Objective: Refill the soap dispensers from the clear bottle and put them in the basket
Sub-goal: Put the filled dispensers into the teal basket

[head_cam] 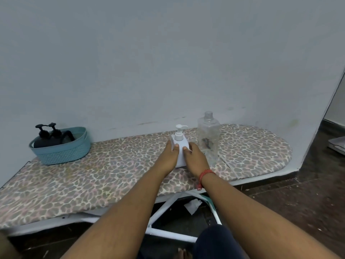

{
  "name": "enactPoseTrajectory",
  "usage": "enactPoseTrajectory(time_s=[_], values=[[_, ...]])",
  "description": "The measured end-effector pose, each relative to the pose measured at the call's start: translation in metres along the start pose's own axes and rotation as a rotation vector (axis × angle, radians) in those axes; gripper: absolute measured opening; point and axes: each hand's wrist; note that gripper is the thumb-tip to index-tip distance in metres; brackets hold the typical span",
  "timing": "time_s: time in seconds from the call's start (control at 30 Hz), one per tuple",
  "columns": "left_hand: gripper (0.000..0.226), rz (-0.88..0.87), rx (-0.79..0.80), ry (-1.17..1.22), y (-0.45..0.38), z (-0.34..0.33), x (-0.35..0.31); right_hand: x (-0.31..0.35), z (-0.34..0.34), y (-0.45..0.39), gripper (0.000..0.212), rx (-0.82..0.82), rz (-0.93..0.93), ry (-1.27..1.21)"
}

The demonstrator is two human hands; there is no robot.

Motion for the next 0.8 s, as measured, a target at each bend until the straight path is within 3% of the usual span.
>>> enactPoseTrajectory(time_s=[0.17,0.4,0.8], values=[[0.047,-0.027,-0.029,0.107,-0.011,-0.007,0.005,-0.008,-0.020,-0.001,0.033,0.002,0.023,-0.151],[0.042,-0.004,-0.085,0.195,-0.004,0.034,0.019,0.017,-0.058,0.004,0.029,0.025,0.092,-0.133],[0.031,-0.052,-0.357,0.212,0.024,0.247,0.079,0.136,-0.241,0.013,0.042,0.236,0.328,-0.144]])
Point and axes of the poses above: each hand's wrist, its own y-axis away from the middle knuckle, its own z-axis out of the back of the hand, x = y × z, and after that the axes turned 7 degrees about -y, right-handed
